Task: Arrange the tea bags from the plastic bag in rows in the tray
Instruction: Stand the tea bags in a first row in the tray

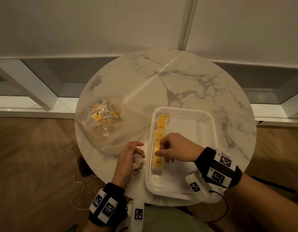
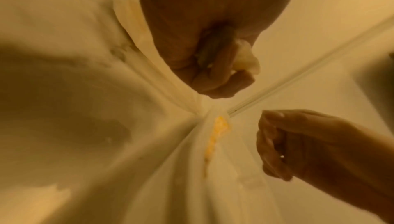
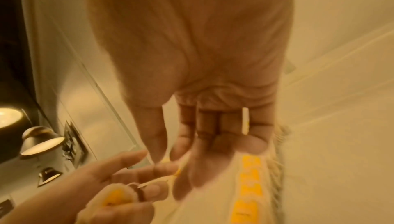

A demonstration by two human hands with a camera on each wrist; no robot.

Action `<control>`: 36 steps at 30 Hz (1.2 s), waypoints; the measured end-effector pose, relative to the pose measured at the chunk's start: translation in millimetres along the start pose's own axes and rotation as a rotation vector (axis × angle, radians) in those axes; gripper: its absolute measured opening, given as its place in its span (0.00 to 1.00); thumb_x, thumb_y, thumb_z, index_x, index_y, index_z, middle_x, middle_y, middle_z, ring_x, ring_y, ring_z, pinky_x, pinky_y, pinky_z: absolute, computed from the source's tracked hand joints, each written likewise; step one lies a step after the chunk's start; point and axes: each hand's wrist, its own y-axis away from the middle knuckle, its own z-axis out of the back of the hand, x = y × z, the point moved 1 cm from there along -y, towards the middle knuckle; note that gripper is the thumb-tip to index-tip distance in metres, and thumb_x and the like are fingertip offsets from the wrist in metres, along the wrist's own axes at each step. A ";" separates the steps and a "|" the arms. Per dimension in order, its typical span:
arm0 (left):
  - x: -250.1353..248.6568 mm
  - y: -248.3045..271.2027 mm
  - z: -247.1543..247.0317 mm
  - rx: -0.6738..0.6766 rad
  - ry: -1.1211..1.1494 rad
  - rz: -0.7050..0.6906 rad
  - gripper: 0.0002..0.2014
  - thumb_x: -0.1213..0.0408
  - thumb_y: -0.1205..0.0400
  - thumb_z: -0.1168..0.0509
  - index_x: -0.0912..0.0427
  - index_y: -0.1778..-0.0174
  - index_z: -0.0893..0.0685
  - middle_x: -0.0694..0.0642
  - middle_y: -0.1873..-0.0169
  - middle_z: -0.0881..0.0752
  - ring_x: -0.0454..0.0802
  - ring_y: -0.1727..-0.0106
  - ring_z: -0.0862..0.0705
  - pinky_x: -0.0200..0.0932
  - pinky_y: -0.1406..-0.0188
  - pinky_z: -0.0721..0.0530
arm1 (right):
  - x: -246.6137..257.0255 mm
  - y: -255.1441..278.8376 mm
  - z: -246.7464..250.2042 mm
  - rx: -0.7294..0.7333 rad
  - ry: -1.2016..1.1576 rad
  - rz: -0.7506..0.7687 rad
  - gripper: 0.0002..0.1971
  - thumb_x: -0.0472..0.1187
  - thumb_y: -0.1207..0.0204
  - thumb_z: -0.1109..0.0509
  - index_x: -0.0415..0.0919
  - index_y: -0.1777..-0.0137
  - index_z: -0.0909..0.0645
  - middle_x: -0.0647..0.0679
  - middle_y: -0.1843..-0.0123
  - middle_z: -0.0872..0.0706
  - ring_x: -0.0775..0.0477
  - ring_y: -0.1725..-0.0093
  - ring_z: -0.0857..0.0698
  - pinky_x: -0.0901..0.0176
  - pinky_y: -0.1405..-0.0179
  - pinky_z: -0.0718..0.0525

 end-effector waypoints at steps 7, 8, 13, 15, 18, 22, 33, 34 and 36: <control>-21.2 -2.3 -30.3 0.194 0.241 0.218 0.19 0.48 0.11 0.49 0.57 0.47 0.18 0.57 0.73 0.20 0.45 0.86 0.29 0.28 0.87 0.43 | 14.7 12.0 -16.0 -0.156 -0.084 0.419 0.11 0.35 0.27 0.22 0.42 0.45 0.12 0.63 0.52 0.14 0.57 0.60 0.16 0.68 0.58 0.20; -22.0 -3.0 -32.7 0.208 0.245 0.235 0.20 0.47 0.11 0.49 0.57 0.47 0.17 0.56 0.76 0.21 0.45 0.86 0.30 0.28 0.88 0.43 | 12.2 11.1 -16.9 -0.159 -0.075 0.431 0.09 0.35 0.27 0.22 0.42 0.48 0.11 0.68 0.50 0.16 0.58 0.60 0.16 0.69 0.57 0.20; -25.5 -6.2 -34.2 0.277 0.149 0.190 0.22 0.45 0.12 0.49 0.58 0.43 0.17 0.60 0.67 0.13 0.50 0.75 0.17 0.33 0.85 0.31 | 1.3 12.0 -6.6 -0.241 -0.049 0.383 0.02 0.42 0.26 0.22 0.46 0.57 0.12 0.58 0.57 0.17 0.56 0.62 0.18 0.66 0.58 0.22; -25.3 -8.1 -29.5 0.246 -0.032 0.035 0.20 0.46 0.13 0.44 0.55 0.46 0.12 0.60 0.56 0.10 0.54 0.61 0.12 0.41 0.80 0.20 | -2.2 14.1 1.1 -0.281 -0.103 0.331 0.03 0.41 0.26 0.22 0.46 0.58 0.13 0.52 0.56 0.16 0.54 0.60 0.17 0.69 0.59 0.25; -24.9 -9.6 -21.1 0.210 -0.277 -0.203 0.14 0.46 0.20 0.37 0.46 0.51 0.10 0.50 0.53 0.10 0.49 0.50 0.12 0.45 0.67 0.14 | -9.7 15.9 11.4 -0.296 -0.167 0.231 0.03 0.42 0.25 0.23 0.45 0.58 0.14 0.53 0.56 0.12 0.57 0.58 0.15 0.59 0.59 0.17; -30.1 -6.7 -17.7 0.232 -0.606 -0.575 0.20 0.50 0.21 0.29 0.44 0.33 0.17 0.39 0.36 0.18 0.41 0.34 0.20 0.35 0.43 0.18 | -16.6 14.2 14.0 -0.183 -0.185 0.186 0.02 0.37 0.24 0.23 0.40 0.57 0.13 0.47 0.61 0.10 0.52 0.62 0.13 0.51 0.54 0.13; -36.7 -12.1 -27.6 0.228 -0.429 -0.458 0.05 0.71 0.23 0.24 0.56 0.61 0.10 0.48 0.71 0.12 0.40 0.71 0.17 0.30 0.68 0.22 | -21.6 18.0 13.6 -0.293 -0.520 0.140 0.06 0.35 0.26 0.22 0.32 0.53 0.13 0.34 0.59 0.09 0.41 0.64 0.10 0.56 0.56 0.12; -36.6 -12.4 -28.3 0.232 -0.371 -0.425 0.06 0.72 0.23 0.25 0.57 0.61 0.11 0.49 0.71 0.12 0.41 0.72 0.17 0.31 0.70 0.21 | -22.2 18.4 11.4 -0.295 -0.568 0.140 0.08 0.35 0.27 0.21 0.31 0.50 0.13 0.34 0.57 0.09 0.42 0.62 0.10 0.56 0.54 0.13; -36.0 -12.9 -28.9 0.241 -0.286 -0.373 0.06 0.74 0.21 0.28 0.59 0.60 0.13 0.52 0.72 0.13 0.45 0.74 0.16 0.32 0.75 0.23 | -22.9 18.7 5.4 -0.271 -0.593 0.141 0.11 0.34 0.28 0.21 0.32 0.47 0.13 0.36 0.53 0.09 0.46 0.56 0.10 0.57 0.49 0.13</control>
